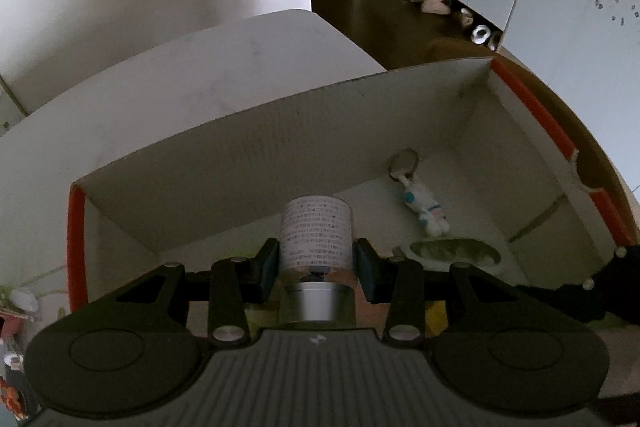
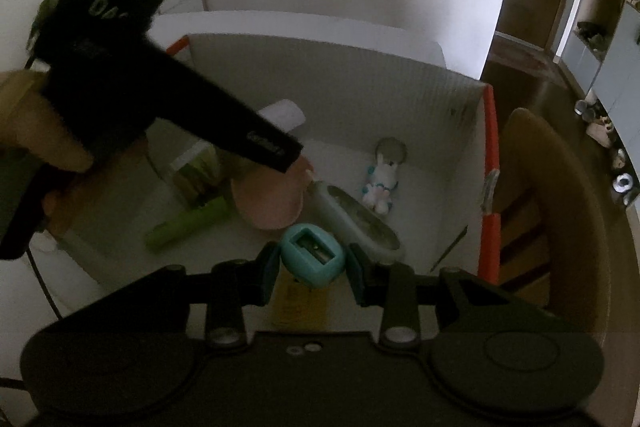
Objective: Organize rigid objects
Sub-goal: 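Carry the white cup and teal gadget into the red box, then lower and release the cup with left tool while right tool releases the teal gadget, then withdraw both tools from the box toward the remaining pile, then grasp the red plush toy with left tool while right tool grasps red binder clip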
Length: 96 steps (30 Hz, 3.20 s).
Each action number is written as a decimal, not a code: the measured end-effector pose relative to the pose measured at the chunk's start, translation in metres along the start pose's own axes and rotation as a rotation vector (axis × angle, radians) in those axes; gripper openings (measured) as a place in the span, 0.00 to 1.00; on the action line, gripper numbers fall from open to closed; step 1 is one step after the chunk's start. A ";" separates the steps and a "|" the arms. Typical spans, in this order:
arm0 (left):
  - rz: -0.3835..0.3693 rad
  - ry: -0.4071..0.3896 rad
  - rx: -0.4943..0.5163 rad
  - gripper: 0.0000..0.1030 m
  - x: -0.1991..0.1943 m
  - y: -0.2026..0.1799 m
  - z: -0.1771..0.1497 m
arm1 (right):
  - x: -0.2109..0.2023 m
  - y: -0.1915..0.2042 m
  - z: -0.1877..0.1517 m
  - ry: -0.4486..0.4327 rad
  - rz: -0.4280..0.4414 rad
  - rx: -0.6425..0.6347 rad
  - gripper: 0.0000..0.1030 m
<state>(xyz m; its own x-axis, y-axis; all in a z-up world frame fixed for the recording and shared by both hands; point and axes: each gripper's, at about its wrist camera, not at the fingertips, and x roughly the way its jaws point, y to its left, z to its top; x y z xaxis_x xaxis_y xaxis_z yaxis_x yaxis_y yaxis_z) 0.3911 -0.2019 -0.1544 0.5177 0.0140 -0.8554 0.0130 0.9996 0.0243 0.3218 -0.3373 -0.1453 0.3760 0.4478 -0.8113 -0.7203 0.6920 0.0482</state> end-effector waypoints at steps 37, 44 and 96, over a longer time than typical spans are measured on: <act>-0.089 0.017 -0.017 0.54 -0.035 0.015 -0.014 | -0.029 -0.001 -0.002 -0.056 -0.018 0.031 0.58; -0.098 -0.047 -0.038 0.54 -0.071 0.026 -0.027 | -0.050 0.002 -0.003 -0.100 -0.015 0.068 0.67; 0.008 -0.342 -0.261 0.81 -0.212 0.260 -0.191 | -0.045 0.225 0.061 -0.262 0.172 0.081 0.99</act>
<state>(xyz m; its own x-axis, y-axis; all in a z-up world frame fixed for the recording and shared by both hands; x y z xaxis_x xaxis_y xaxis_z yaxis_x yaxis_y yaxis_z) 0.1212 0.0591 -0.0662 0.7711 0.0572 -0.6341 -0.1866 0.9725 -0.1392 0.1789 -0.1674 -0.0620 0.3974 0.6856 -0.6099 -0.7416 0.6314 0.2265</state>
